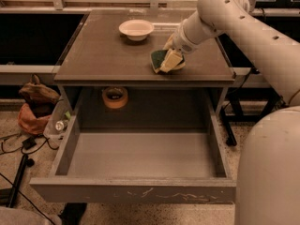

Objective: Pick sponge from top drawer and place on counter

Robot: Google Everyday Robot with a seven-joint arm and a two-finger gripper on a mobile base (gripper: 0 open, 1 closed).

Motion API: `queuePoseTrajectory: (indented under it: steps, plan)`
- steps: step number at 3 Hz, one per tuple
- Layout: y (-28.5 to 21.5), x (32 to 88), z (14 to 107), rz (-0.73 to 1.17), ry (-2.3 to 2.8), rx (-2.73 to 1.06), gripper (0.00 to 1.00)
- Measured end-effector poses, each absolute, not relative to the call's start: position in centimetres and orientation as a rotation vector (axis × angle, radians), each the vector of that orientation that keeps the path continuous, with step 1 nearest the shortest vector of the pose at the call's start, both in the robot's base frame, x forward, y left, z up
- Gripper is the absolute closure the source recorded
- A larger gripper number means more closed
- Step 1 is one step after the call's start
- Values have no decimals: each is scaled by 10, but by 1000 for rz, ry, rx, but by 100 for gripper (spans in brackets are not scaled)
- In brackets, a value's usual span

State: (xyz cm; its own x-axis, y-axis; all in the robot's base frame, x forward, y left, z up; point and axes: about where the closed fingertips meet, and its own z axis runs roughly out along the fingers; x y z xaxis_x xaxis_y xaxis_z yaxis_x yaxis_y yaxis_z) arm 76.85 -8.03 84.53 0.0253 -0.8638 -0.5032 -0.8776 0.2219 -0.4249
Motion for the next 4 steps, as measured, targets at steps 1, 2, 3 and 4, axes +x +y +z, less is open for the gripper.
queuePoseTrajectory:
  steps: [1, 2, 3, 4]
  plan:
    - [-80, 768, 845, 25, 1807, -1614, 36]
    - [-80, 768, 845, 26, 1807, -1614, 12]
    - [-80, 768, 845, 26, 1807, -1614, 0]
    - [-80, 769, 847, 26, 1807, -1614, 0]
